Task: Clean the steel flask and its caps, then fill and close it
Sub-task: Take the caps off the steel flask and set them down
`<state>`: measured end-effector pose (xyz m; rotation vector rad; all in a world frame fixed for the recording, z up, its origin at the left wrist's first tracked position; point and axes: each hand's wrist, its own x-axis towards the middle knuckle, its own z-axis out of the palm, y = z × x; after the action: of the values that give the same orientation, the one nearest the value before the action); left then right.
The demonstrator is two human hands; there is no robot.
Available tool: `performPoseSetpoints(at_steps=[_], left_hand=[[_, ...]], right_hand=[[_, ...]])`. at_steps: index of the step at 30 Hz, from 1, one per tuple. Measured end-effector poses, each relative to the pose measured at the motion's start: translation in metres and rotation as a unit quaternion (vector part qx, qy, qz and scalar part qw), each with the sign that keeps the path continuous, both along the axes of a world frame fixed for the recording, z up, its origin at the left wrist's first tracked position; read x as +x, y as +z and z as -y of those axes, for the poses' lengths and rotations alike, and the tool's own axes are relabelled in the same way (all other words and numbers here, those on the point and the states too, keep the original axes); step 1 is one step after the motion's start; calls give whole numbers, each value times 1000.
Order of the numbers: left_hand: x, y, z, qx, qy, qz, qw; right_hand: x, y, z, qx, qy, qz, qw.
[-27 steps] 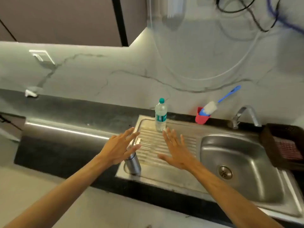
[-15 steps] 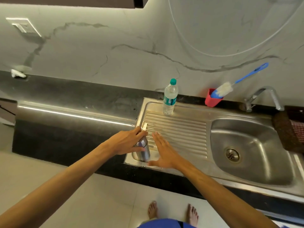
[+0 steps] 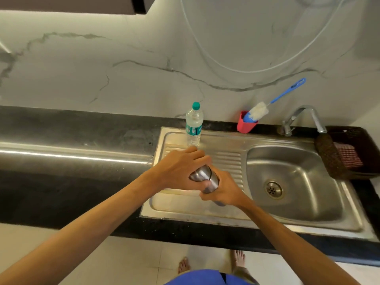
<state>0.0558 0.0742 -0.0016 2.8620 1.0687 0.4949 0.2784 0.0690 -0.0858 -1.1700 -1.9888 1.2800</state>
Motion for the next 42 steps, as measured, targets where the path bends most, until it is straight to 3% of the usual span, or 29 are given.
performPoseSetpoints(at_steps=[5, 8, 11, 13, 15, 16, 17, 18, 20, 22, 25, 27, 30, 32, 35, 37, 40, 42], left_hand=[[79, -7, -20, 36, 11, -35, 999], [133, -4, -25, -28, 166, -25, 985], [185, 3, -36, -216, 368, -31, 904], [201, 15, -42, -391, 383, -40, 836], [207, 34, -41, -565, 347, -41, 747], [208, 38, -40, -607, 328, -46, 722], [209, 42, -36, -614, 317, -45, 721], [214, 42, -32, -588, 308, -25, 748], [227, 35, -23, -471, 252, 96, 840], [240, 30, -12, -403, 135, 167, 890], [260, 10, -14, -270, 46, 34, 961], [270, 4, -18, -189, 49, 19, 981], [275, 6, -20, -186, 83, 41, 978], [275, 12, -19, -180, 164, 14, 970], [272, 18, -15, -181, 308, -15, 934], [262, 16, -13, -253, 329, 97, 905], [238, 5, -7, -398, 340, 313, 792], [218, -10, 4, -465, 335, 404, 713]], right_hand=[[68, -3, -4, -20, -39, 28, 999], [103, 6, -4, -11, -113, 57, 992], [135, 9, -10, 56, -158, 139, 976], [158, 4, -16, 65, -144, 153, 976], [186, -3, -18, 62, -141, 162, 975], [201, -8, -19, 58, -147, 166, 973], [213, -10, -20, 51, -154, 168, 972], [227, -12, -22, 43, -163, 168, 971], [249, -13, -26, 31, -172, 160, 972], [261, -10, -28, 35, -160, 148, 975], [274, -10, -31, 56, -130, 125, 982], [280, -10, -35, 72, -109, 120, 984], [285, -8, -37, 85, -85, 124, 985], [284, -7, -36, 95, -71, 134, 984], [283, -8, -38, 79, -78, 128, 986], [284, -10, -40, 79, -81, 113, 987], [282, -13, -43, 86, -71, 89, 990], [277, -16, -45, 87, -70, 75, 991]])
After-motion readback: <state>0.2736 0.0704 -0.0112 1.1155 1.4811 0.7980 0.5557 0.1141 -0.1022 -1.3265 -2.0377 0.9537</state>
